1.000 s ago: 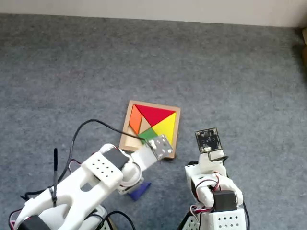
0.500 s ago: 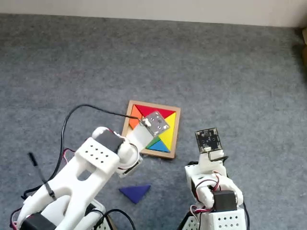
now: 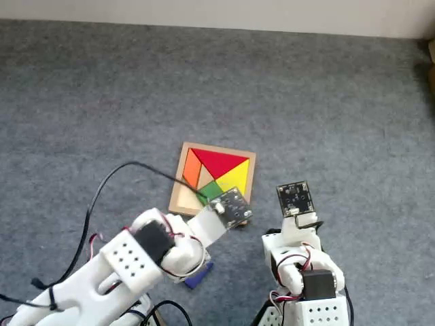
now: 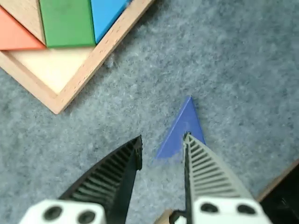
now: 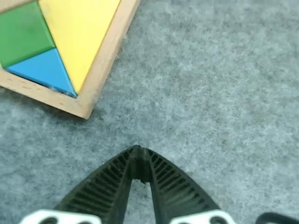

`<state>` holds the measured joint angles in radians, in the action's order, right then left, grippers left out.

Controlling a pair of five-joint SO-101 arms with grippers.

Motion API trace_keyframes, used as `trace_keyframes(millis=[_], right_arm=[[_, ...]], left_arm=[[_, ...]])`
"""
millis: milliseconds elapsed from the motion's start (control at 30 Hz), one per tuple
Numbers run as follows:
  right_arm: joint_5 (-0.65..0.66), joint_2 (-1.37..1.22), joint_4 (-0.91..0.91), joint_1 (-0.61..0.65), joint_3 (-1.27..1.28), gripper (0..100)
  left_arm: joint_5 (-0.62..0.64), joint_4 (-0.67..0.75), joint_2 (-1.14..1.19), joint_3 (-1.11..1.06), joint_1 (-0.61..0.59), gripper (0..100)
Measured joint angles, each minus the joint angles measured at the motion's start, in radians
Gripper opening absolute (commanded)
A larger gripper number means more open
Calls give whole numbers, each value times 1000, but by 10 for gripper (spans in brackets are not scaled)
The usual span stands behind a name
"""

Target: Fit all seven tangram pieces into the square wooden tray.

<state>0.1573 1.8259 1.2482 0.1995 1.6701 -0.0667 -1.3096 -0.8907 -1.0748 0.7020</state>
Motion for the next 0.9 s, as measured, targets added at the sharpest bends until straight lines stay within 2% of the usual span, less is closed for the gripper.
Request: trace_keyframes(millis=[100,200,267,600,767,900], right_arm=[[0,0,0,0,0,5],[0,0,0,0,0,5],[0,0,0,0,0,5],[0,0,0,0,0,5],[0,0,0,0,0,5],[0,0,0,0,0,5]], left_arm=[[0,44,-35,-63,-2,176],[0,55,-34,-74,0,281],[2,58,-18,-75,-2,315],[9,78,138,-114,0,311],[9,86,186,-114,0,232],[9,137,256,-126,2,220]])
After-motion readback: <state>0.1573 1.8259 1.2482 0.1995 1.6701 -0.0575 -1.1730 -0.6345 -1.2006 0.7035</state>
